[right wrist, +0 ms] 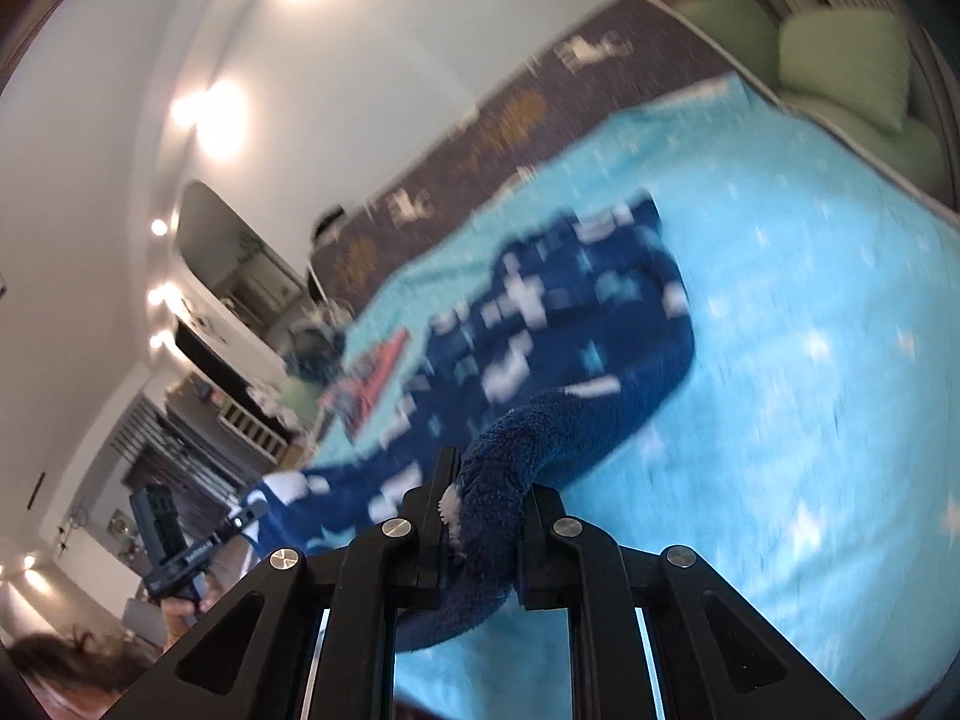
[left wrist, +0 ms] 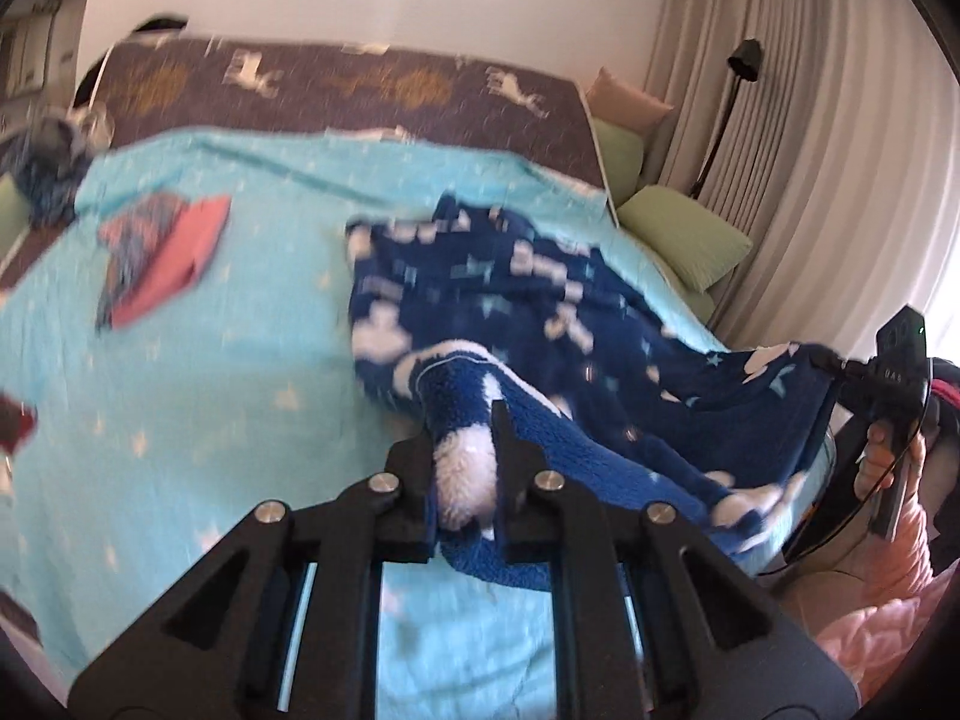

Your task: Fold small clothes

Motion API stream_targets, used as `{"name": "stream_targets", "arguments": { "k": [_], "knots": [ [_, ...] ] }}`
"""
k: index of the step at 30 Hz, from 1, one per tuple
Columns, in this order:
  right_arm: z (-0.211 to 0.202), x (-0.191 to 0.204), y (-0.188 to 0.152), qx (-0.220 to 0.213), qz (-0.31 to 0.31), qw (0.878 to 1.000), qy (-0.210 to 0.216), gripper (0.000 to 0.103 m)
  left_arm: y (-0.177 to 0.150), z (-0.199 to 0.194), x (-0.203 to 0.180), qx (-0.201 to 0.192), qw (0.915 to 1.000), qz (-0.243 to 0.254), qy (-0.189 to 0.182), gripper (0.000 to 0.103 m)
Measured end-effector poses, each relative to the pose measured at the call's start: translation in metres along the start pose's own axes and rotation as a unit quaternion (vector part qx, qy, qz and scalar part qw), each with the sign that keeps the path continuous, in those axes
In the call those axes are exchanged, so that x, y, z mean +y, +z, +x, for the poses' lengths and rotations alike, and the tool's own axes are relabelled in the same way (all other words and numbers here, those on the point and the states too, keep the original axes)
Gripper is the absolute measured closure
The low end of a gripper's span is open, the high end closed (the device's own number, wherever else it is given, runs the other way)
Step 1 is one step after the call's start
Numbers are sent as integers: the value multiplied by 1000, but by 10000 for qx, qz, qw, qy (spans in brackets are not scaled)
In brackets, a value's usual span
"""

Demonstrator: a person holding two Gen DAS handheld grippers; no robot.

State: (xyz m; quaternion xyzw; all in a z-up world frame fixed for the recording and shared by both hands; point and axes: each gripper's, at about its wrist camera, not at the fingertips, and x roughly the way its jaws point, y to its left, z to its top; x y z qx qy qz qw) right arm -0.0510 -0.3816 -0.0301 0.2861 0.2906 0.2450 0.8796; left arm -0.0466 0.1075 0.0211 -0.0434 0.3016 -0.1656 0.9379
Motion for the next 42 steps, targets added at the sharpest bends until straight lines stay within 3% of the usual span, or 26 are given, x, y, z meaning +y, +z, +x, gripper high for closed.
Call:
{"name": "stream_targets", "arguments": {
  "k": [6,18,25,31,37,42],
  "knots": [
    [-2,15,55,-507,-116,9985,159,90,58,9,-9,-348,9982,424,233,89],
    [51,2,141,-664,34,9977,-98,90,150,71,-2,-521,9952,667,499,88],
    [117,-20,201,-625,58,9970,-464,90,208,160,23,-249,9951,508,809,88],
    [192,-58,247,-530,277,9959,-678,90,231,257,48,228,9942,383,978,88],
    [282,-102,263,-117,424,9926,-1135,90,227,359,71,750,9885,253,1288,88],
    [331,-156,261,172,869,9857,-1436,90,209,408,98,1074,9841,-14,1417,88]
  ]
}}
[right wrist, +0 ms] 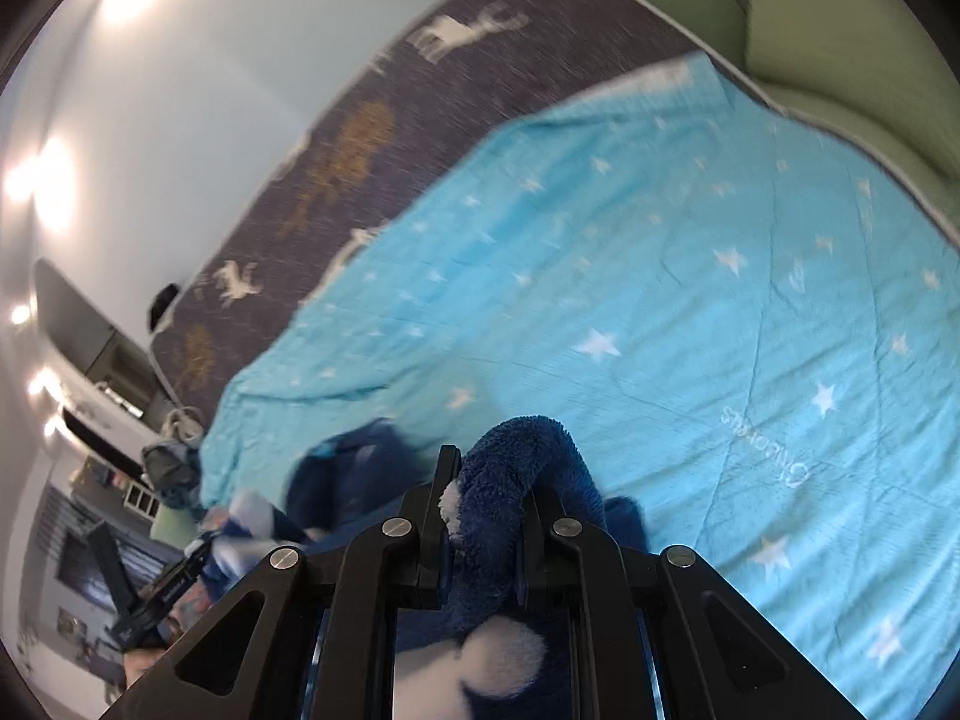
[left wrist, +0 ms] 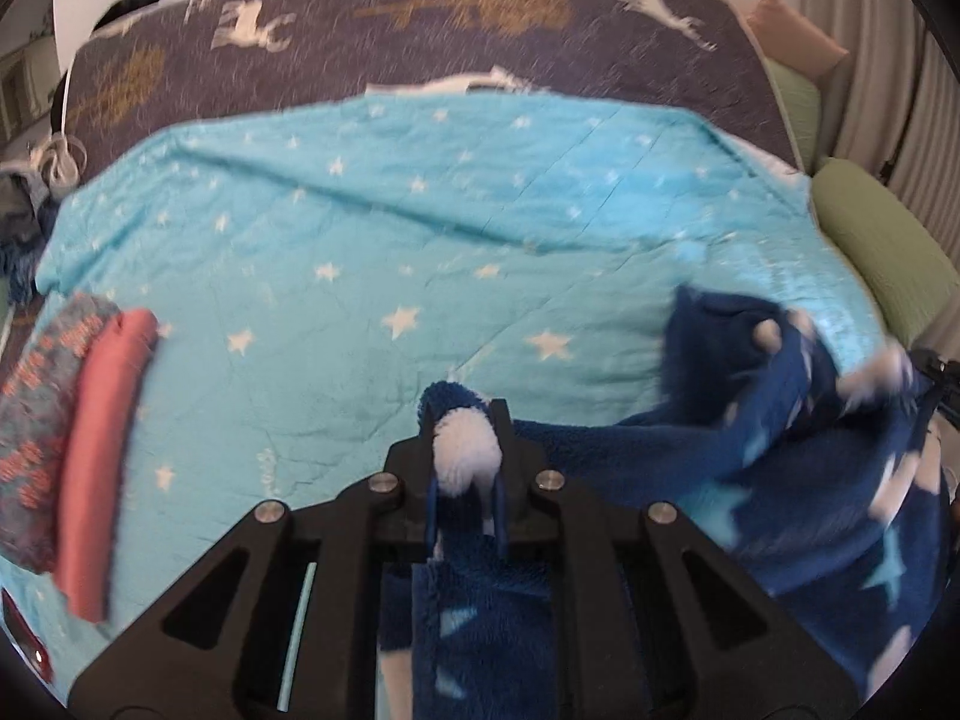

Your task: Fold small clothes

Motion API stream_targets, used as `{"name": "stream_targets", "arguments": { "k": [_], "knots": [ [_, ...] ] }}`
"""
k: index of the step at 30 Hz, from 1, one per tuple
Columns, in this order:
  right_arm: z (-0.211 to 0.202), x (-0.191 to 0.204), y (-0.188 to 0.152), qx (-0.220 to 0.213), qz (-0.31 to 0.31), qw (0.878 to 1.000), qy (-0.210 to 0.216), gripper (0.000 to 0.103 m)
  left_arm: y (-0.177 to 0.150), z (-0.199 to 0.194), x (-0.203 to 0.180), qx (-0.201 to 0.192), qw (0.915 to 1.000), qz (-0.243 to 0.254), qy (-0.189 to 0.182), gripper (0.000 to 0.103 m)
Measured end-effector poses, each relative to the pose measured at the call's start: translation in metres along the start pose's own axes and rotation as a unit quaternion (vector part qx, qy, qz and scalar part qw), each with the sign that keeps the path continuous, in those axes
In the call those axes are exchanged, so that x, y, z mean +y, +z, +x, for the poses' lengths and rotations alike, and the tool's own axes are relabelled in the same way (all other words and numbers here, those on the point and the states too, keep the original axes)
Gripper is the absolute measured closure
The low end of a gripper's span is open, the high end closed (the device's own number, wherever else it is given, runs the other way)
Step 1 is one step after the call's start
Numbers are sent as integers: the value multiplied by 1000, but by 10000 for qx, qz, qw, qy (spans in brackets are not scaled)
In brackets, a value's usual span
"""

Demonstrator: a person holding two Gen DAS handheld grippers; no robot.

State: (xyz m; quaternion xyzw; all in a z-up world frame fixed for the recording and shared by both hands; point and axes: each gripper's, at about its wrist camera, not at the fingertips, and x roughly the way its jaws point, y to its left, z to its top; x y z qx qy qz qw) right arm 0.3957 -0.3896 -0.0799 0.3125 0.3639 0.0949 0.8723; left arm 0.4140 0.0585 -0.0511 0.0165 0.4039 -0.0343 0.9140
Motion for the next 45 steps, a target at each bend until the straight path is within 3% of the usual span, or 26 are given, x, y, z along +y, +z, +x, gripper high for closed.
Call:
{"name": "stream_targets", "arguments": {
  "k": [5,8,10,13,16,21,24,26,29,31,35,39,41,43,45],
  "knots": [
    [31,-26,-9,381,203,9991,-46,87,-7,17,1,171,9998,5,-88,82],
    [28,-26,-3,408,268,9988,26,79,-2,10,1,48,9999,-1,105,66],
    [20,-19,-1,393,232,9989,-52,69,2,-2,4,-78,9999,-46,117,58],
    [-7,-5,2,108,137,9997,-185,49,9,-28,10,-398,9991,-160,-10,50],
    [-51,21,-1,-324,-276,9988,-224,46,11,-66,12,-786,9967,-171,-102,45],
    [-85,73,-23,-101,-1214,9925,-100,46,-3,-109,-5,-765,9942,500,-571,45],
    [-77,100,-52,503,-1729,9835,170,46,-22,-114,-32,-404,9876,1022,-1117,45],
    [-60,117,-73,878,-2027,9752,142,46,-35,-102,-59,86,9795,1462,-1385,45],
    [-28,135,-95,1218,-2421,9622,-266,46,-47,-81,-95,337,9687,2102,-1274,45],
    [-4,140,-99,1314,-2567,9561,-517,46,-44,-64,-110,398,9661,2273,-1155,45],
    [22,139,-79,968,-2627,9568,-789,46,-12,-32,-114,174,9762,1945,-938,45],
    [53,128,-36,438,-2488,9626,-977,46,24,13,-81,-88,9952,967,-80,45],
    [80,107,-20,531,-2067,9706,-1114,46,25,45,-56,220,9980,525,259,45],
    [102,77,-15,889,-1386,9824,-878,46,16,74,-33,782,9969,-59,-65,44],
    [100,59,-12,889,-922,9908,-435,46,14,66,-22,575,9972,-332,-331,44]
  ]
}}
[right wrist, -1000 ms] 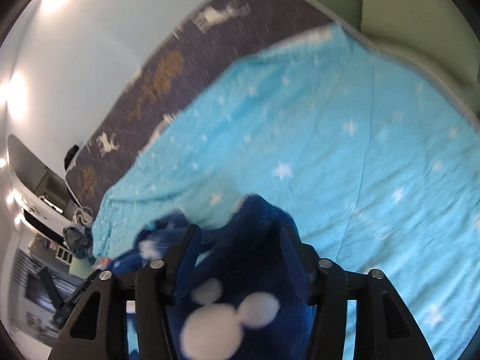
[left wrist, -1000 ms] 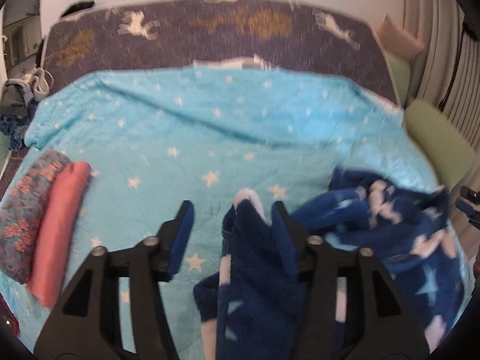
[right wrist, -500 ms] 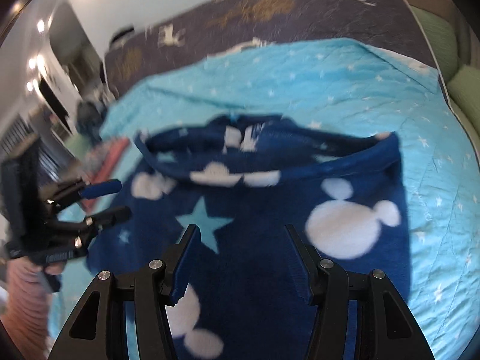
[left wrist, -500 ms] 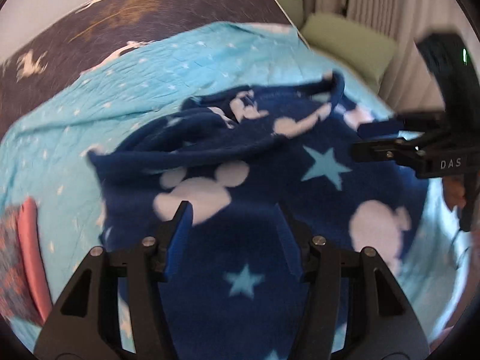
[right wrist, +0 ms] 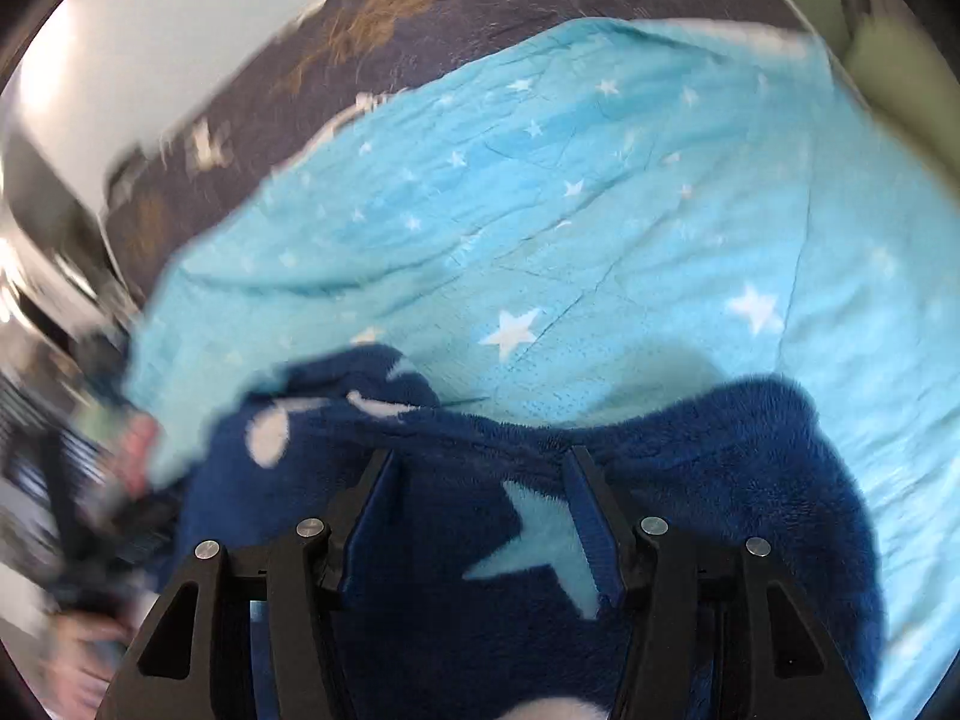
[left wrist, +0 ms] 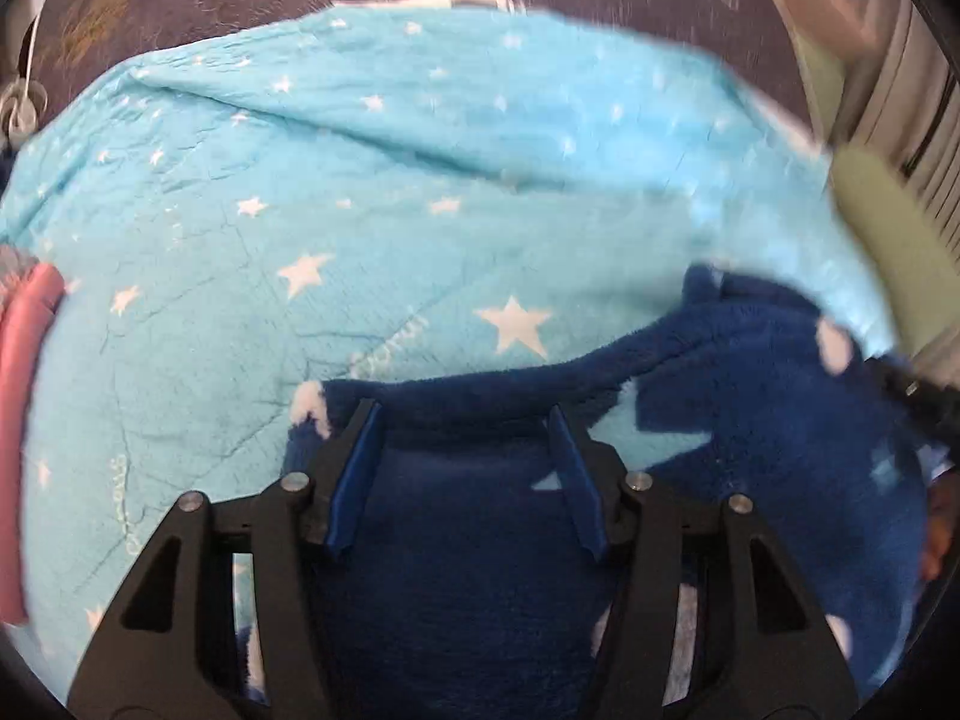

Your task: Fold small clothes

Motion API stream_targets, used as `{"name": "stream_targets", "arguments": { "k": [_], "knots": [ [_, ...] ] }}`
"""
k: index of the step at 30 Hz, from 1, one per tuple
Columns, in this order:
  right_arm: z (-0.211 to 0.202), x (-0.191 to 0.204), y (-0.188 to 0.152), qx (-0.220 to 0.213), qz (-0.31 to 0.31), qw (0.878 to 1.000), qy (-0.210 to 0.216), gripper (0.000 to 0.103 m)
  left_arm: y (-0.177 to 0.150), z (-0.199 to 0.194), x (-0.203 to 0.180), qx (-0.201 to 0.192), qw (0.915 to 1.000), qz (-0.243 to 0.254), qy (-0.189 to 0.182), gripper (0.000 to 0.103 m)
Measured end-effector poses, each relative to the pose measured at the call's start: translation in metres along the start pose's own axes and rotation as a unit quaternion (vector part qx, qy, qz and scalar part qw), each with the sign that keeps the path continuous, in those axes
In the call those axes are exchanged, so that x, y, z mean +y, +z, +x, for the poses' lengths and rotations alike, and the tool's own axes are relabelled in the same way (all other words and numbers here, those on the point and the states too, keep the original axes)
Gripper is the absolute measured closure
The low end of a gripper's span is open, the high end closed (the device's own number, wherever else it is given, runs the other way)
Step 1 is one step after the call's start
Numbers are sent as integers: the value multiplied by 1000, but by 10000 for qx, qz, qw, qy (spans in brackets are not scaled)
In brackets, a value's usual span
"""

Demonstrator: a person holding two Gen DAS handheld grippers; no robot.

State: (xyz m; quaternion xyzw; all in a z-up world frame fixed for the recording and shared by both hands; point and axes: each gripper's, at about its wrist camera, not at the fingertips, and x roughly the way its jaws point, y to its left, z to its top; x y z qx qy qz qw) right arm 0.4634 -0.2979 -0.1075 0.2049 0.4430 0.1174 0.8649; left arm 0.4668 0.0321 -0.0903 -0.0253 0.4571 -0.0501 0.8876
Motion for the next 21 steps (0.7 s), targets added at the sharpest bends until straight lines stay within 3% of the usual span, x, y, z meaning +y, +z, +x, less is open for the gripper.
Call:
{"name": "stream_targets", "arguments": {
  "k": [2,6,9,12,16,18,21],
  "knots": [
    [-7,-5,-1,-55,78,9999,69,46,-4,-7,0,-29,9999,26,95,44],
    [-38,-6,-6,-405,223,9987,-208,46,-16,-39,6,-237,9990,54,373,45],
    [-91,-12,-20,-646,248,9976,-39,46,-35,-89,25,-545,9981,74,278,45],
    [-148,-24,-55,-561,-107,9981,-242,44,-72,-135,45,-657,9976,148,175,41],
    [-201,-46,-121,-309,-226,9982,-464,42,-140,-173,64,-435,9990,55,-131,39],
    [-222,-62,-156,-226,24,9991,-355,41,-170,-183,69,-296,9989,-101,-354,36],
    [-237,-85,-205,-45,661,9978,41,38,-210,-189,70,-105,9934,-472,-1044,31]
  ]
}}
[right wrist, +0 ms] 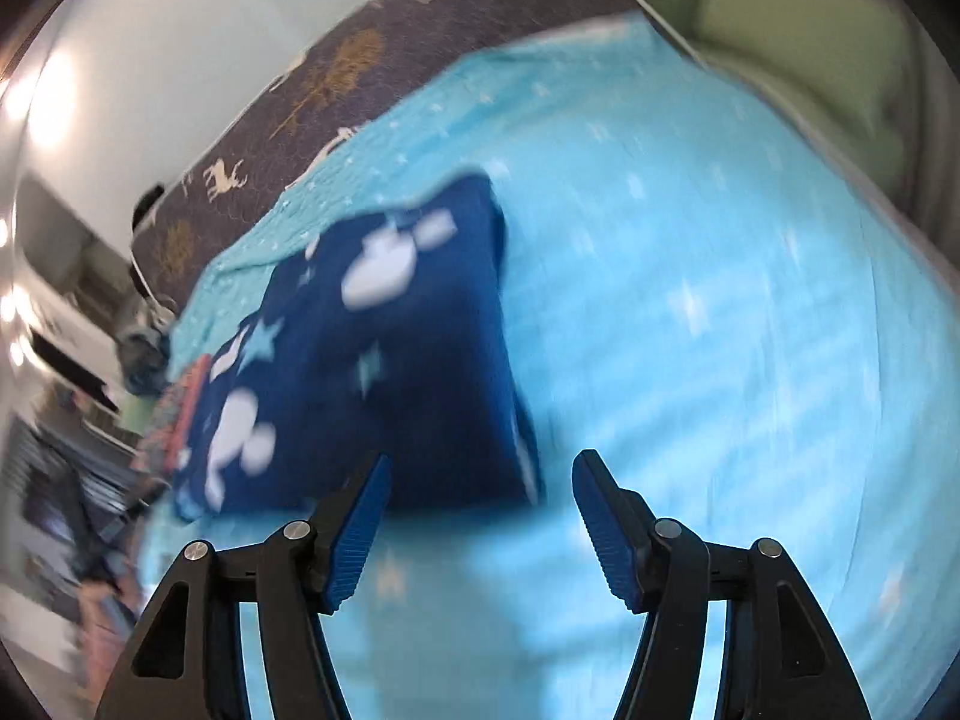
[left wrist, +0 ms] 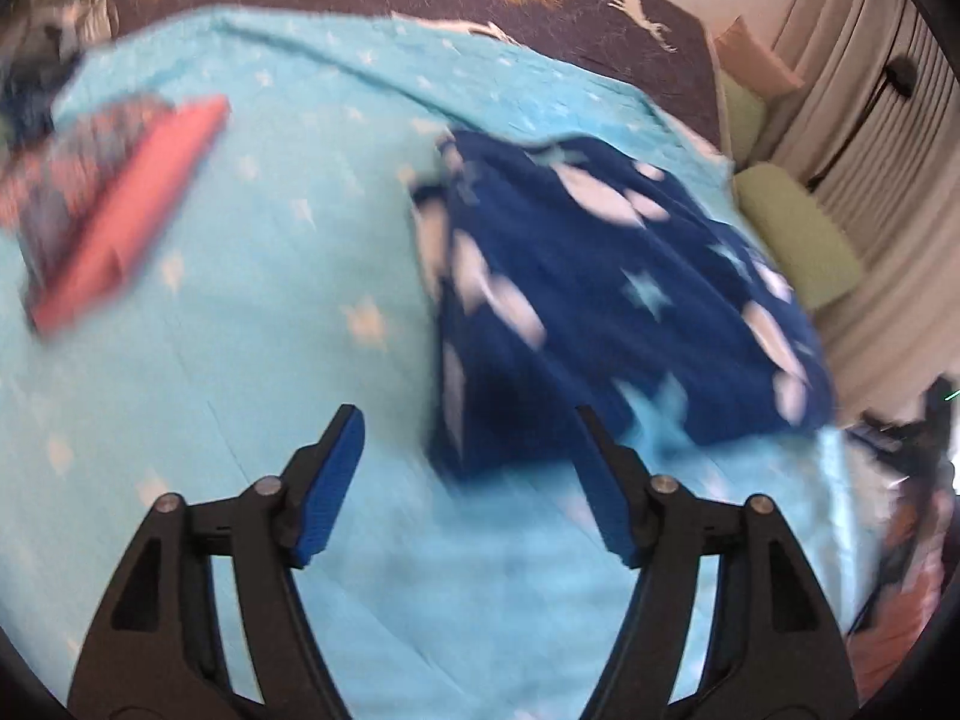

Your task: Fold small clothes

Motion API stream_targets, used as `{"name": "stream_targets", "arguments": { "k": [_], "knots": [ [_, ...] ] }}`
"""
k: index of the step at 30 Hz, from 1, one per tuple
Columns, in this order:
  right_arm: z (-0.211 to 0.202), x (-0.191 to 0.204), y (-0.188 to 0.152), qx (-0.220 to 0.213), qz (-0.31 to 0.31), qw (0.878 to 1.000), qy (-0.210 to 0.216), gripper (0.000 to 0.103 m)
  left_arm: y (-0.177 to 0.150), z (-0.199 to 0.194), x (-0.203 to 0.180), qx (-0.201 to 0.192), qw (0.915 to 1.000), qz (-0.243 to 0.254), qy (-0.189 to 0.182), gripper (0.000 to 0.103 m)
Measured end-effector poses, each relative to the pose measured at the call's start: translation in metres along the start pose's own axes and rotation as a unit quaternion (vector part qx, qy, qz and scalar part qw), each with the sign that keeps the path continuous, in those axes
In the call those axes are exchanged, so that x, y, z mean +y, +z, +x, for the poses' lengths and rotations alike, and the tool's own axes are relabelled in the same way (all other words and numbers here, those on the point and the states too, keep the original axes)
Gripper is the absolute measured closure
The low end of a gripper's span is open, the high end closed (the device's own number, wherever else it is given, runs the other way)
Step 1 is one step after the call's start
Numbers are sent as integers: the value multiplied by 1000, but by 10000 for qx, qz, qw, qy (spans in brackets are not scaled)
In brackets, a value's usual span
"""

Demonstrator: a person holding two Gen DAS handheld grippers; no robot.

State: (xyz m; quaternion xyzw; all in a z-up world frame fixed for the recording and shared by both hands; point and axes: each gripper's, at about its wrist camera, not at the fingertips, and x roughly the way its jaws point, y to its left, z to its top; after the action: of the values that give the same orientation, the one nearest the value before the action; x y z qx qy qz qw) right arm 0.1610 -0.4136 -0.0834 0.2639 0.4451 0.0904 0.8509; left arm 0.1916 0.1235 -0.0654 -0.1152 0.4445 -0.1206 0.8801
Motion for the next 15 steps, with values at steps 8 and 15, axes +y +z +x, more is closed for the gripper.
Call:
{"name": "stream_targets", "arguments": {
  "k": [8,15],
  "knots": [
    [36,-16,-39,454,1520,9740,1620,34,-7,41,2,315,9837,-1438,-1034,31],
    [79,-13,13,-100,2094,9640,1634,29,14,72,2,148,9708,-1983,-1345,75]
  ]
}}
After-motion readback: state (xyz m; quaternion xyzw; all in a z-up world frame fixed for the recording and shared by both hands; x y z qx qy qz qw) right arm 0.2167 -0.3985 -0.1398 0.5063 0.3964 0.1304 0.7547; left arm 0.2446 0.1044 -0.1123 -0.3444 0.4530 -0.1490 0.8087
